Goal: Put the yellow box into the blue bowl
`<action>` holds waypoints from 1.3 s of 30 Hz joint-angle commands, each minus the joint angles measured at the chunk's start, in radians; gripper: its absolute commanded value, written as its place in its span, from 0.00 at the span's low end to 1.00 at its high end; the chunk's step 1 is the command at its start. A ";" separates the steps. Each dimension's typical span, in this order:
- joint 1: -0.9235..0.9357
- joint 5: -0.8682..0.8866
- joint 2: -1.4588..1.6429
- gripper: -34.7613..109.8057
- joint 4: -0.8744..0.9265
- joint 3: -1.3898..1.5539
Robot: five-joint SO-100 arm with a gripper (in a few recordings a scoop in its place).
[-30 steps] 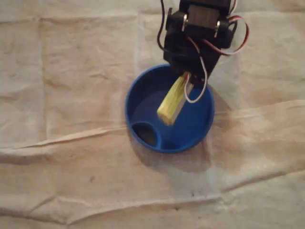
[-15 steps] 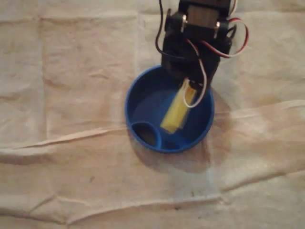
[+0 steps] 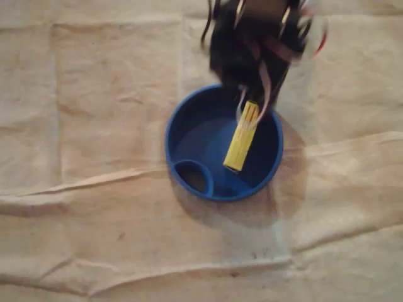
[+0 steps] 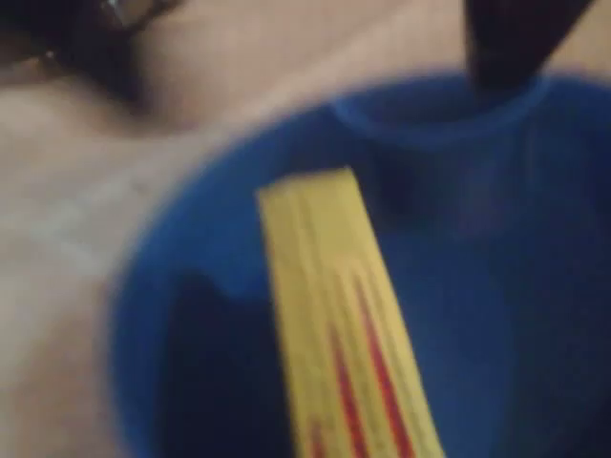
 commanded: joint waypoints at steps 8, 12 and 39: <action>-0.011 0.181 0.388 0.24 0.018 -0.049; -0.018 0.272 0.491 0.24 0.018 -0.049; -0.183 1.108 1.425 0.24 0.014 0.591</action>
